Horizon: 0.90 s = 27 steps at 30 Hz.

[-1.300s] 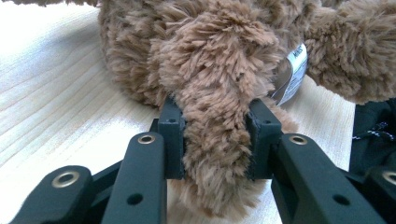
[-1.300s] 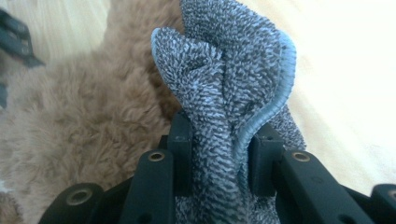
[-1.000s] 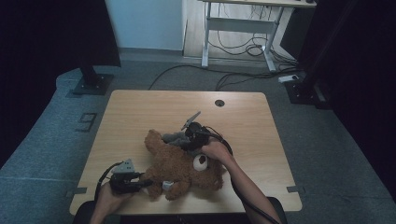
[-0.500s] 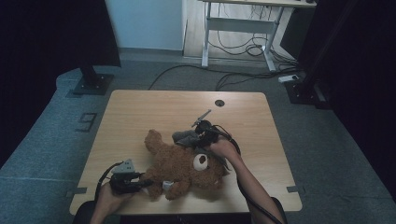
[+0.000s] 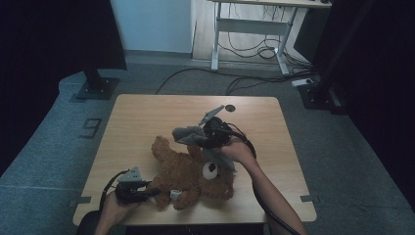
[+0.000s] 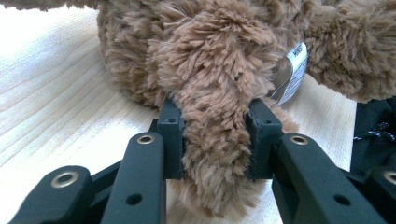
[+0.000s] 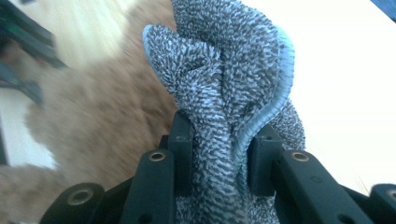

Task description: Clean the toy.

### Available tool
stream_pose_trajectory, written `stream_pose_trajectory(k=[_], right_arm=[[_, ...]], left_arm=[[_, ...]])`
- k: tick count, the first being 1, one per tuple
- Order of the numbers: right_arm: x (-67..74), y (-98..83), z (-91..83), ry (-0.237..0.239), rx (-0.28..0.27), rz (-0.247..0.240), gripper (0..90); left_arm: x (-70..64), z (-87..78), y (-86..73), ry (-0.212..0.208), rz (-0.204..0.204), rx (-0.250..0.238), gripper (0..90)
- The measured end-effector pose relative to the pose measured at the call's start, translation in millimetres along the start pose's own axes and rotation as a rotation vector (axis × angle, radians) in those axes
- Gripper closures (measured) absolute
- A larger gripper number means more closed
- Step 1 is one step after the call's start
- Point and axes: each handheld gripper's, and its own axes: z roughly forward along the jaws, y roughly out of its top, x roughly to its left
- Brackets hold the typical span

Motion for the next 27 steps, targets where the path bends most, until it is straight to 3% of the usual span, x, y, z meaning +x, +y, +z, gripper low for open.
stream_pose_trajectory(k=[4, 8, 14, 18, 21, 27], right_arm=[[16.7, 19.3, 15.0, 0.031, -0.004, -0.045, 67.7], [29.5, 32.6, 42.2, 0.042, 0.015, -0.070, 67.6], [37.1, 31.7, 81.8, 0.062, 0.056, -0.057, 67.3], [34.5, 24.9, 81.7, 0.066, 0.046, -0.040, 66.8], [34.3, 17.8, 72.6, 0.041, 0.059, -0.063, 66.5], [30.1, -6.0, 56.6, 0.035, 0.059, -0.046, 66.4]], left_arm=[[0.1, -0.1, 0.0, -0.001, 0.001, 0.001, 64.4], [-0.2, -0.1, 0.2, 0.002, 0.002, 0.003, 64.4], [0.3, -0.1, 0.0, 0.000, -0.003, 0.003, 64.4], [-0.1, 0.0, -0.2, 0.001, -0.007, 0.002, 64.4], [-0.3, 0.1, -0.2, 0.002, -0.009, 0.002, 64.4], [0.0, 0.3, -0.6, 0.001, -0.013, -0.001, 64.3]])
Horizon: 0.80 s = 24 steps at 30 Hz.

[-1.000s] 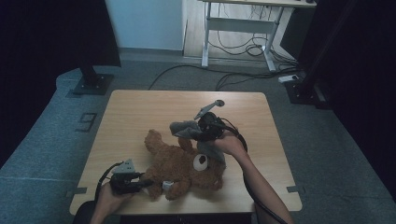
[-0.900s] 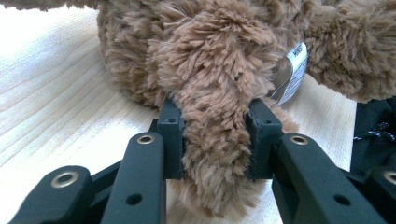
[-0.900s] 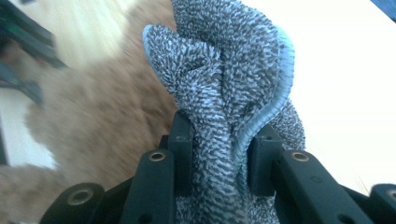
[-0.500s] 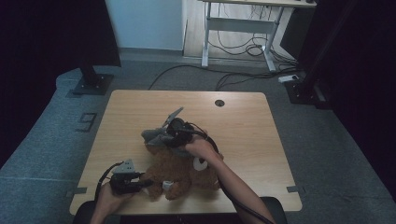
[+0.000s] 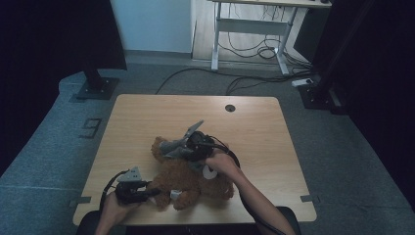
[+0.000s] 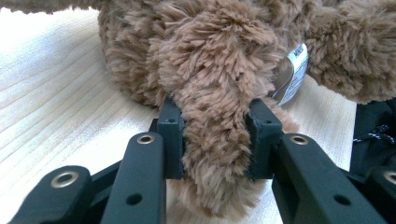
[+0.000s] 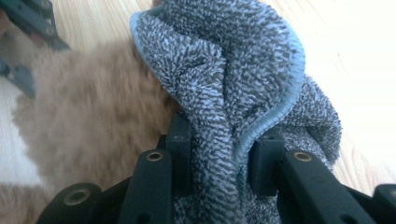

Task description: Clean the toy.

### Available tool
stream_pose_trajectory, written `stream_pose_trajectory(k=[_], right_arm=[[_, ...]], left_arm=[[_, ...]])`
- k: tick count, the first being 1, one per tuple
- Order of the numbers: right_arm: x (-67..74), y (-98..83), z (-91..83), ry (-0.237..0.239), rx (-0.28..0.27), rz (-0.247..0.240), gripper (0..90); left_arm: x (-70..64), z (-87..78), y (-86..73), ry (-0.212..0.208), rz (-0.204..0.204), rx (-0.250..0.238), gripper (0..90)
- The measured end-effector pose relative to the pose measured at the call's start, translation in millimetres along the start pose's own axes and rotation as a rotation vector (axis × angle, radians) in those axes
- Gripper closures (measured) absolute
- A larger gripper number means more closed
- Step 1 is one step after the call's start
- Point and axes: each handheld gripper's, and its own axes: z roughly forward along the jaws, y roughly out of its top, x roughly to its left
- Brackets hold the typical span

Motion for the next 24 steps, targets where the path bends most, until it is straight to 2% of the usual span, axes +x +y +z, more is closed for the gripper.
stream_pose_trajectory(k=[6, 8, 10, 14, 17, 20, 24], right_arm=[[-6.6, -24.4, -8.6, 0.008, 0.009, 0.035, 66.4], [-9.0, -30.3, -12.2, 0.000, 0.005, 0.046, 66.4], [-8.0, -30.4, -18.6, -0.027, 0.000, 0.041, 66.4], [0.9, -13.9, -33.7, -0.039, -0.044, 0.006, 66.6], [10.3, 3.4, -39.5, -0.019, -0.071, -0.023, 66.6], [23.6, 22.3, -36.3, 0.008, -0.083, -0.058, 66.6], [41.2, 38.2, -18.2, 0.049, -0.064, -0.105, 66.6]], left_arm=[[-0.4, 0.9, 0.2, -0.005, -0.001, -0.003, 64.3], [-1.0, 2.3, 1.0, -0.007, 0.002, -0.002, 64.3], [-1.4, 3.1, 1.5, -0.005, 0.005, 0.001, 64.2], [-0.9, 3.0, 1.2, -0.007, 0.003, 0.000, 64.2], [-0.9, 3.0, 1.2, -0.006, 0.005, 0.000, 64.1], [-1.2, 3.0, 1.2, -0.005, 0.004, -0.001, 63.7], [-1.8, 2.8, 1.3, 0.000, 0.008, 0.000, 63.5]])
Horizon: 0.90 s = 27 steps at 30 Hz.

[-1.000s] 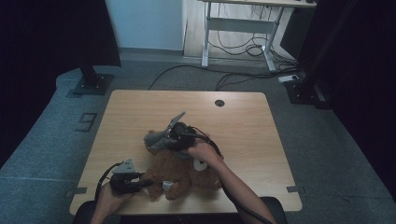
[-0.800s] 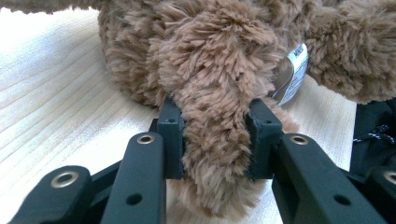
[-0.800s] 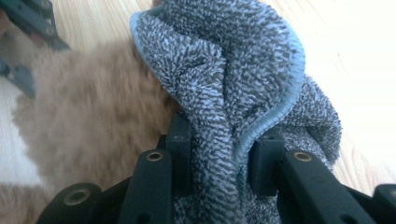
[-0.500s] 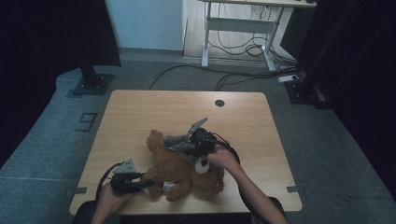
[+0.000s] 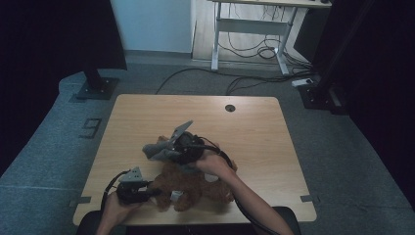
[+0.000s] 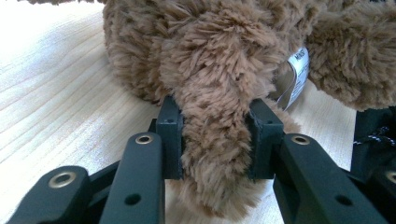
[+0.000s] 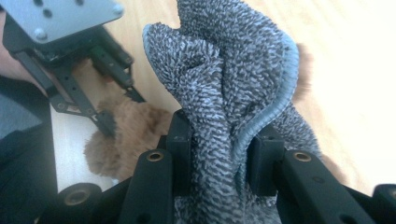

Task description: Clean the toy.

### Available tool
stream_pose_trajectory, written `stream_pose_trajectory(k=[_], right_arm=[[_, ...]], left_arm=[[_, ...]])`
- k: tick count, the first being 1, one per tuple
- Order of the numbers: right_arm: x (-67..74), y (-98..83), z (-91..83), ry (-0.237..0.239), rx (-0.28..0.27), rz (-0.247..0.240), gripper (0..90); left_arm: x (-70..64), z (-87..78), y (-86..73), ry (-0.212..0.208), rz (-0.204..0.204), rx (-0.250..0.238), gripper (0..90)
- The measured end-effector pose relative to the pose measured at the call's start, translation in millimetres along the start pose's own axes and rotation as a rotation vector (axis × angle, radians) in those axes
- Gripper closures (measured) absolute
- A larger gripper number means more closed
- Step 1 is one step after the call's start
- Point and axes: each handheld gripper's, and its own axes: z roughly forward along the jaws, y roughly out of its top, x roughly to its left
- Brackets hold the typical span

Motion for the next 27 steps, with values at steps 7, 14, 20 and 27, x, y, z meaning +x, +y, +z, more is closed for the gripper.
stream_pose_trajectory(k=[7, 14, 20, 27], right_arm=[[7.8, -11.4, 20.4, 0.015, 0.026, -0.007, 66.5], [9.0, -37.9, 3.9, -0.018, 0.031, -0.004, 66.4], [5.9, -70.2, -9.6, -0.056, 0.051, 0.032, 66.2], [-1.8, -78.3, -4.6, -0.097, 0.054, 0.034, 66.4]], left_arm=[[-0.1, 0.1, 0.0, 0.003, 0.002, 0.002, 63.8], [0.2, 0.0, -0.2, 0.006, 0.002, 0.002, 64.4], [-0.1, 0.3, 0.0, 0.006, 0.004, -0.001, 64.5], [-3.2, 2.3, 1.6, 0.012, 0.023, -0.009, 64.4]])
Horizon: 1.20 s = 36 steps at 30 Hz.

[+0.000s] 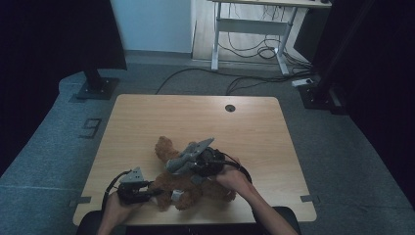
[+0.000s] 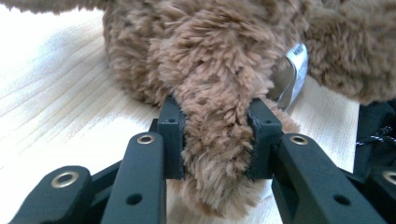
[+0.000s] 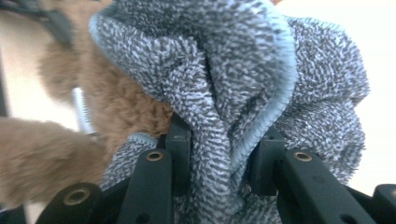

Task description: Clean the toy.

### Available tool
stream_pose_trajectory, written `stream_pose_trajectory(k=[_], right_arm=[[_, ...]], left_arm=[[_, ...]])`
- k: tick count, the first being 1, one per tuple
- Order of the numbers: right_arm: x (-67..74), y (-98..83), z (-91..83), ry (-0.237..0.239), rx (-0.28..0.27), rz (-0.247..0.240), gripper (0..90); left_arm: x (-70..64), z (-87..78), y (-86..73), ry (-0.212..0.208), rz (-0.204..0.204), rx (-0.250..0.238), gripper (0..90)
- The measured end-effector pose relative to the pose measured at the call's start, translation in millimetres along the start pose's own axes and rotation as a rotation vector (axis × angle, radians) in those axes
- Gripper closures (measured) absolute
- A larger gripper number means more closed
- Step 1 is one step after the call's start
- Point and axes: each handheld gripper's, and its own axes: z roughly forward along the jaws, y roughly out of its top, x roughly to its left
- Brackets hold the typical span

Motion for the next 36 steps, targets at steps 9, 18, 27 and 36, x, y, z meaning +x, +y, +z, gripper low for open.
stream_pose_trajectory(k=[9, 18, 27, 36], right_arm=[[-25.2, 9.2, 16.1, -0.022, 0.019, 0.045, 66.4], [-5.7, 36.2, -9.1, 0.041, -0.063, 0.026, 64.9], [38.9, 55.5, 23.6, 0.112, -0.027, -0.074, 64.1], [35.8, 22.5, 9.6, 0.102, -0.035, -0.047, 66.3]], left_arm=[[-6.2, 6.3, 5.0, 0.020, 0.027, -0.012, 63.7], [-4.0, 6.6, 5.3, 0.010, 0.014, -0.009, 63.5], [-1.4, 4.8, 4.5, -0.003, -0.020, -0.010, 65.5], [0.3, 3.0, 3.6, -0.002, -0.023, -0.012, 66.7]])
